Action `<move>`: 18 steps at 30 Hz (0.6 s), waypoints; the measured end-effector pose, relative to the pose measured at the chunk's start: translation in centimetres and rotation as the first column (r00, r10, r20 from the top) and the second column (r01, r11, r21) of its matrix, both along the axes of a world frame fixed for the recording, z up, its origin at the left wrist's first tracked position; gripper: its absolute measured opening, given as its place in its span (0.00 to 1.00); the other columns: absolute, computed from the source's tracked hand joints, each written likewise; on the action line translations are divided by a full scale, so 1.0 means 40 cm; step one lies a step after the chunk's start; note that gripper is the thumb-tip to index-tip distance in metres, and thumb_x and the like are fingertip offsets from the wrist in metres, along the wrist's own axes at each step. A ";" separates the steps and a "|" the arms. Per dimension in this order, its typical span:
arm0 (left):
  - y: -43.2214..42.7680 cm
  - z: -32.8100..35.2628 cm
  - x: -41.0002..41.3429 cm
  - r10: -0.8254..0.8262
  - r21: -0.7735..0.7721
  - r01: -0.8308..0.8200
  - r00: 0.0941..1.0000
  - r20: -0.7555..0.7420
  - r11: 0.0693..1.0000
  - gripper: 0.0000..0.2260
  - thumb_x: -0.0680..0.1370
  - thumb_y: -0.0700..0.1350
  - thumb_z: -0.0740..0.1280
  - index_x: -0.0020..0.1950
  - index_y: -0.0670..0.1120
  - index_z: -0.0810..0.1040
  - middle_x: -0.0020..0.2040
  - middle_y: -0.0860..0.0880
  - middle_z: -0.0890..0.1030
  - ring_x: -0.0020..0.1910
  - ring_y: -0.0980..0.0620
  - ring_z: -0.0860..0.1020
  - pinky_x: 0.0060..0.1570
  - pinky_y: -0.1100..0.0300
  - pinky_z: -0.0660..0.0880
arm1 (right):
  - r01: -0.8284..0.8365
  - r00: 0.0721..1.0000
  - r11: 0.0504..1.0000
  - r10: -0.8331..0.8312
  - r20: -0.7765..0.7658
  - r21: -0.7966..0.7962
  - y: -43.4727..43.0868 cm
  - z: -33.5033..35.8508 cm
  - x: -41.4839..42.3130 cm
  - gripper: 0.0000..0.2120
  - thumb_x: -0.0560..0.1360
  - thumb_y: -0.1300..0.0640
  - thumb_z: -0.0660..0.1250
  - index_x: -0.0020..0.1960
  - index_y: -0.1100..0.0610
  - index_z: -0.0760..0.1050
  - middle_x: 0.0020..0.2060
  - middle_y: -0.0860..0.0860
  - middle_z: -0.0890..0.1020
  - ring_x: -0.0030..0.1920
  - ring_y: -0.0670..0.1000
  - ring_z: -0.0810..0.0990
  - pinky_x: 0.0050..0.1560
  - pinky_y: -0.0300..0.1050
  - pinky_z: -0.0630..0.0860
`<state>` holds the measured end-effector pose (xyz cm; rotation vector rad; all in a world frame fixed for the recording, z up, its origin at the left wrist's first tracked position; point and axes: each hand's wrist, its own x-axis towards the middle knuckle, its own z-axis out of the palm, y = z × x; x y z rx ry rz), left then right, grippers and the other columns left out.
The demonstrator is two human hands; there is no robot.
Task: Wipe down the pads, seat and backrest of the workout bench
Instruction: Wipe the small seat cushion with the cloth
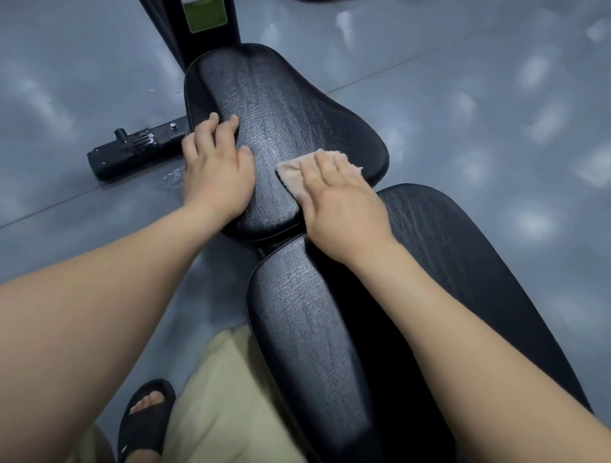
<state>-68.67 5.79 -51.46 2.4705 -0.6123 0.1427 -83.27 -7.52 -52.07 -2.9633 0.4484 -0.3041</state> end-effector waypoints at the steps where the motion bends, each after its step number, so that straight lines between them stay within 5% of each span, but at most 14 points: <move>1: -0.001 0.001 -0.002 -0.003 -0.004 0.003 1.000 -0.002 1.000 0.23 0.83 0.49 0.57 0.78 0.47 0.64 0.79 0.42 0.59 0.75 0.38 0.57 0.77 0.49 0.51 | -0.003 1.000 1.000 0.003 -0.021 0.027 -0.020 0.014 0.008 0.27 0.84 0.44 0.50 0.79 0.54 0.61 0.79 0.55 0.63 0.79 0.60 0.59 0.78 0.57 0.55; 9: -0.004 0.015 -0.001 -0.006 -0.011 0.005 0.997 -0.074 1.000 0.23 0.83 0.50 0.56 0.78 0.50 0.63 0.79 0.47 0.57 0.76 0.42 0.54 0.76 0.50 0.51 | 0.073 0.983 0.989 -0.048 -0.179 0.131 -0.154 0.083 0.183 0.29 0.82 0.35 0.42 0.81 0.42 0.52 0.82 0.54 0.52 0.81 0.60 0.52 0.79 0.58 0.49; 15: 0.011 0.027 0.023 -0.056 -0.056 0.045 0.978 -0.200 0.997 0.23 0.83 0.50 0.59 0.78 0.51 0.63 0.80 0.47 0.55 0.77 0.43 0.52 0.76 0.54 0.47 | -0.037 0.988 0.994 0.052 -0.145 0.102 -0.110 0.084 0.171 0.25 0.83 0.37 0.43 0.79 0.35 0.54 0.79 0.60 0.58 0.79 0.63 0.55 0.79 0.59 0.50; 18: 0.031 0.033 0.037 -0.100 -0.136 0.068 0.965 -0.244 0.988 0.23 0.82 0.46 0.62 0.78 0.52 0.65 0.79 0.47 0.58 0.78 0.45 0.53 0.74 0.60 0.47 | -0.196 0.976 0.979 0.200 -0.081 0.060 -0.031 0.061 0.086 0.27 0.81 0.40 0.47 0.78 0.43 0.63 0.76 0.60 0.66 0.76 0.64 0.61 0.79 0.58 0.53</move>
